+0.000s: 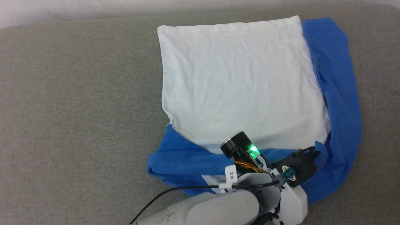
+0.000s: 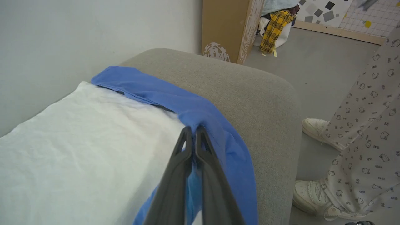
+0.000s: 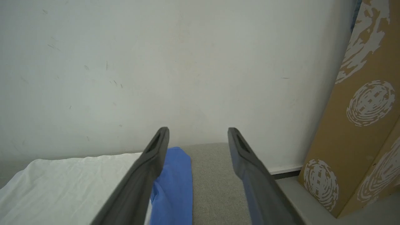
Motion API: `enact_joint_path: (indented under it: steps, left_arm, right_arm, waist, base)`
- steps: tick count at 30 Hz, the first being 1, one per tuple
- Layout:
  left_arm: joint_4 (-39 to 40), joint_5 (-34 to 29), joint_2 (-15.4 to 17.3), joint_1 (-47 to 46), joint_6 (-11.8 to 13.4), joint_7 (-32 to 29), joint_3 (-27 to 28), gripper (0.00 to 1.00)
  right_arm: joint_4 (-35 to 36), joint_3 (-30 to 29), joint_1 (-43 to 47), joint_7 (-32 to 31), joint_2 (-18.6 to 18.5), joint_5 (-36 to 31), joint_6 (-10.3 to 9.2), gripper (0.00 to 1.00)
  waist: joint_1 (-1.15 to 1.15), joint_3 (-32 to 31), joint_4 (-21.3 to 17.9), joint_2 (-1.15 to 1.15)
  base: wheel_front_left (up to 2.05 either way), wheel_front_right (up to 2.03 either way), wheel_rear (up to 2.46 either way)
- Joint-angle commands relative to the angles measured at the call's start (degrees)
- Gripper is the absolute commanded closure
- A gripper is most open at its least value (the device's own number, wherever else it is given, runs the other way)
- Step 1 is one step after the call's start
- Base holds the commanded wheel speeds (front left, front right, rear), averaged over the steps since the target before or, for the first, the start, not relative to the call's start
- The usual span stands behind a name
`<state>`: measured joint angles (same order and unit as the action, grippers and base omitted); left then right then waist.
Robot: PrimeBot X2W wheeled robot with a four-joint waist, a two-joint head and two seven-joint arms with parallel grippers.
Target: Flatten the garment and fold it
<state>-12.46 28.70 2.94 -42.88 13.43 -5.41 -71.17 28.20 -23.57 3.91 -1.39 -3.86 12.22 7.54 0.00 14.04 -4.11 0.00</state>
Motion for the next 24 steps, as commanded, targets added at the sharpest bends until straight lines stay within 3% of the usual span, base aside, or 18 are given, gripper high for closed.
enact_joint_path:
  steps: [1,11,12,13,14,15,16,24]
  left_arm:
    - [-1.08,0.41,-0.05,-1.16,0.29,0.44,-0.60,1.00]
    - [-13.74,2.73,-0.05,1.93,-1.63,-2.28,-2.16,1.00]
    - [-14.70,2.76,-0.05,2.13,-1.52,-2.49,-2.17,0.88]
    - [-15.40,2.87,-0.05,2.19,-1.43,-2.73,-2.17,0.64]
    - [-15.91,2.92,-0.06,2.16,-1.38,-2.81,-2.17,0.48]
    - [-16.25,3.06,-0.06,2.13,-1.22,-2.84,-2.17,0.11]
    - [-16.42,3.18,-0.06,2.07,-1.16,-2.83,-2.18,0.00]
    - [-12.96,8.06,-0.06,1.54,-0.11,-0.14,-2.18,0.00]
  right_arm:
    - [-0.42,0.34,-0.83,0.40,-0.38,0.36,-0.05,0.00]
    - [-2.86,3.78,-3.38,1.04,-2.11,1.26,-0.05,0.00]
    - [-3.06,3.89,-3.51,1.09,-2.27,1.31,-0.05,0.00]
    - [-3.22,3.96,-3.62,1.15,-2.42,1.37,-0.05,0.00]
    - [-3.39,3.96,-3.73,1.22,-2.55,1.41,-0.05,0.00]
    - [-3.53,3.91,-3.81,1.29,-2.67,1.44,-0.05,0.00]
    - [-3.66,3.83,-3.87,1.34,-2.77,1.45,-0.05,0.00]
    - [-3.94,3.53,-3.46,0.81,-2.81,0.90,-0.05,0.00]
  waist:
    - [0.00,1.72,-1.75,0.00]
    - [0.00,4.91,-4.93,0.00]
    - [0.00,5.13,-5.08,0.00]
    - [0.00,5.36,-5.21,0.00]
    - [0.00,5.47,-5.26,0.00]
    - [0.00,5.58,-5.25,0.00]
    - [0.00,5.64,-5.19,0.00]
    - [0.00,3.11,-3.13,0.00]
  base:
    - [0.00,0.00,0.00]
    - [0.00,0.00,0.00]
    - [0.00,0.00,0.00]
    - [0.00,0.00,0.00]
    - [0.00,0.00,0.00]
    - [0.00,0.00,0.00]
    - [0.00,0.00,0.00]
    - [0.00,0.00,0.00]
